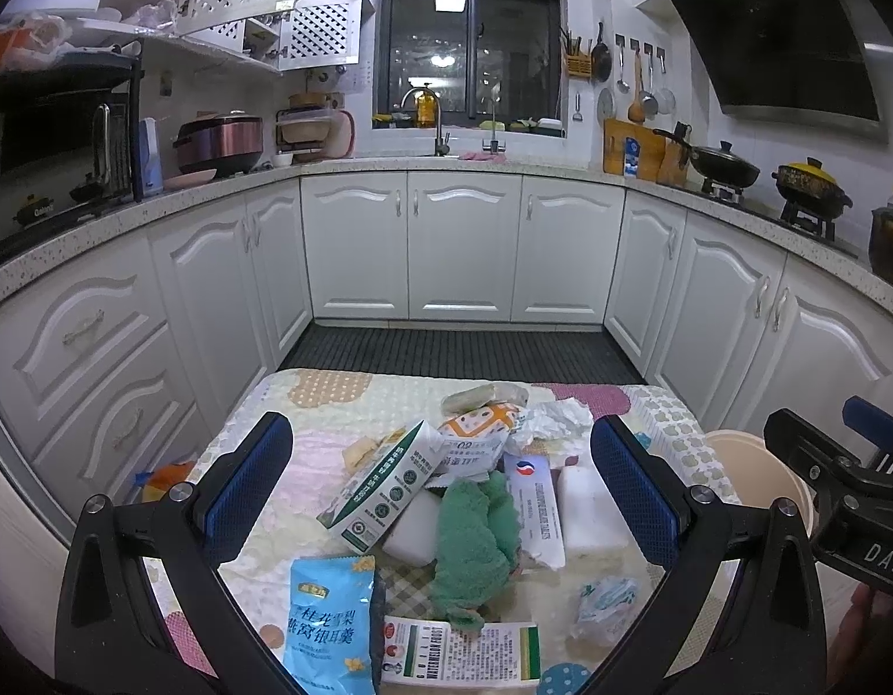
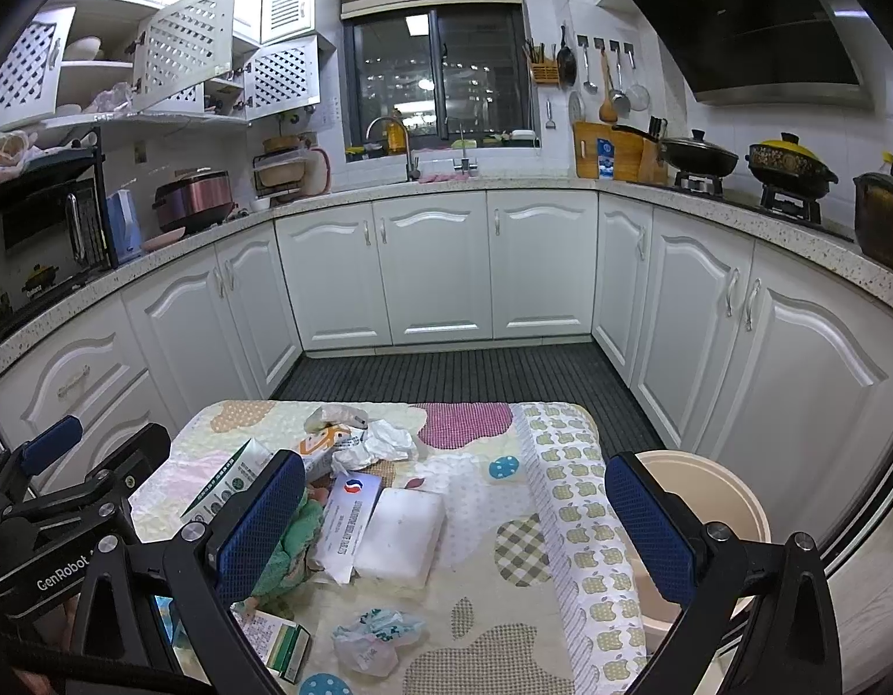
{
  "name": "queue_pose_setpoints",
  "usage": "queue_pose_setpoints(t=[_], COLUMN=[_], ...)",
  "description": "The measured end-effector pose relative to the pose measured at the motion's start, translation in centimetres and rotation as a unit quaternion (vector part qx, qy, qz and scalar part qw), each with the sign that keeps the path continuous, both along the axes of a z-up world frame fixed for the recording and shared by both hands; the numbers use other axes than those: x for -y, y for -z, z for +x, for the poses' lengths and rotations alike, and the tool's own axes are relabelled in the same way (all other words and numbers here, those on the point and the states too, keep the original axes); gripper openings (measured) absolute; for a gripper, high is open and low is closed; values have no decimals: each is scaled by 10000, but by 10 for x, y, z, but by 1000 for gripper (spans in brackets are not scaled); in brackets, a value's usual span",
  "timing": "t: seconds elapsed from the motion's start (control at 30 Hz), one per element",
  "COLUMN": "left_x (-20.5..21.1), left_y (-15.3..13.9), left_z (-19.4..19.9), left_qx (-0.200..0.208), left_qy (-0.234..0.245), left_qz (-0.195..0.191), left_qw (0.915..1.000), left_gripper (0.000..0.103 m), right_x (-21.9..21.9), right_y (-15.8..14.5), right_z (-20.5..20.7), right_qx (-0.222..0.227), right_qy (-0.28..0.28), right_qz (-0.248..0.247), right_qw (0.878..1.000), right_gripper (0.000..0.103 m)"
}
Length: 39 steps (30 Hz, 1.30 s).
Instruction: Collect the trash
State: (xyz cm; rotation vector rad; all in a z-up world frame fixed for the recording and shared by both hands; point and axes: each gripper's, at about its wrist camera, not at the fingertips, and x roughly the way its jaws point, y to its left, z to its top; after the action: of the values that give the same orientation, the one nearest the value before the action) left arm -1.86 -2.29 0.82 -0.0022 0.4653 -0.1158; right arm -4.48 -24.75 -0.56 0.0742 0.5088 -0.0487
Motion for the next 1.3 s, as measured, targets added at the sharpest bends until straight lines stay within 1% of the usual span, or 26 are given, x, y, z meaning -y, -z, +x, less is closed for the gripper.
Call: queue_pose_setpoints(t=[0.33, 0.73, 1.0, 1.13, 1.3], left_x=[-3, -7, -10, -11, -17], left_y=[3, 11, 17, 20, 24], left_z=[3, 5, 8, 10, 15], left_qx=[-56, -110, -221, -276, -376], left_qy=[-10, -106, -168, -201, -210], left_qz=[-21, 11, 20, 23, 25], left_qw=[10000, 9999, 9996, 9994, 9991], left_gripper=[103, 103, 103, 103, 103], right_x=[-1, 3, 7, 9, 6], right_y=[4, 8, 13, 14, 18], right_z=[3, 6, 7, 7, 9], right_qx=[-131, -288, -369, -325, -401], right_qy=[2, -14, 30, 25, -41], right_qz=[-41, 90, 125, 204, 93], right_qw=[9999, 9995, 9992, 9993, 9991], right_gripper=[103, 103, 103, 103, 103])
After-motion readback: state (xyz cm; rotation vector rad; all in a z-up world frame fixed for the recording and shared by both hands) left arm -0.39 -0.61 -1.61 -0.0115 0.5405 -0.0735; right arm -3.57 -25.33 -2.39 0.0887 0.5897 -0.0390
